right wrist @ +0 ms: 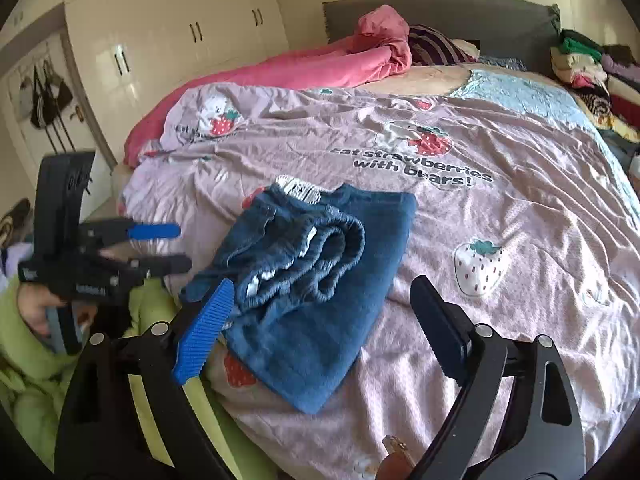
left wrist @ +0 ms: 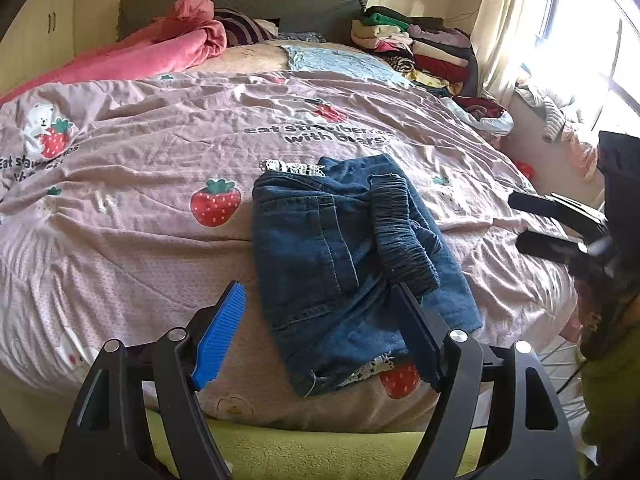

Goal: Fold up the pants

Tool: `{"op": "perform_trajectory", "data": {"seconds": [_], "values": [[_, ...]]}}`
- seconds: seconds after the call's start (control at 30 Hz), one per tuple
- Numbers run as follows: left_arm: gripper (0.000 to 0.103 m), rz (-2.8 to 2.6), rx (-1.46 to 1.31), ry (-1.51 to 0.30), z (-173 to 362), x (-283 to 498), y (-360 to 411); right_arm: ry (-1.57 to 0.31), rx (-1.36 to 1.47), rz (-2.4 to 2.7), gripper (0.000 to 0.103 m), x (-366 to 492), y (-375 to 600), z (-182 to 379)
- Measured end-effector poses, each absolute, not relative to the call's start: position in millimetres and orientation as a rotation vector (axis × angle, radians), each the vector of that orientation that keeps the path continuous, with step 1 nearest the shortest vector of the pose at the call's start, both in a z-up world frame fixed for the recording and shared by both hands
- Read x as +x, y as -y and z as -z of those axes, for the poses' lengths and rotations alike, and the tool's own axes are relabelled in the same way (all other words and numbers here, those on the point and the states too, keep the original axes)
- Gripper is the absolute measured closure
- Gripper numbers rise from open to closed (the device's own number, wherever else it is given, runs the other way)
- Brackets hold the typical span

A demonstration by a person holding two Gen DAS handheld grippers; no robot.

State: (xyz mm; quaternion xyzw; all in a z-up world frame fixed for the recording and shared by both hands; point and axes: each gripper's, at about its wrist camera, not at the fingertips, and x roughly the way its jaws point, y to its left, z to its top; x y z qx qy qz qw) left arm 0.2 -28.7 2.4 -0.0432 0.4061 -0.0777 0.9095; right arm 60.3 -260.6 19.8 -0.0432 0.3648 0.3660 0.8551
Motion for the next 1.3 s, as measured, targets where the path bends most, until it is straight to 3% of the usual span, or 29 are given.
{"op": "perform_trajectory", "data": {"seconds": [0.13,0.17,0.2,0.6,0.7,0.77,0.87,1.1,1.2,1.27,1.3], "values": [[0.029,0.15,-0.08,-0.831,-4,-1,29,-0.781,-0.116,-0.78,0.019,54,258,-13],[0.011,0.146,-0.078,-0.832,-5,-1,29,-0.782,-0.126,-0.783,0.019,51,257,-11],[0.004,0.137,-0.074,-0.83,-5,-1,29,-0.785,-0.136,-0.797,0.019,48,255,-9],[0.005,0.127,-0.068,-0.839,-4,32,15,-0.692,-0.381,-1.016,0.019,-3,199,-6],[0.009,0.145,-0.108,-0.869,-2,60,2,-0.666,-0.47,-1.056,0.021,-9,177,-1],[0.051,0.179,-0.135,-0.905,2,80,-3,-0.633,-0.544,-1.083,0.031,-12,163,1],[0.068,0.209,-0.131,-0.959,14,99,1,-0.602,-0.621,-1.111,0.042,-13,148,2],[0.069,0.206,-0.108,-1.009,36,118,12,-0.537,-0.85,-1.092,0.048,3,110,30],[0.066,0.203,-0.125,-1.015,39,122,8,-0.639,-0.827,-1.199,0.086,9,106,41],[0.061,0.205,-0.127,-1.013,40,123,6,-0.664,-0.842,-1.238,0.088,2,112,36],[0.059,0.199,-0.122,-1.007,40,123,6,-0.678,-0.84,-1.259,0.097,-1,116,33]]}}
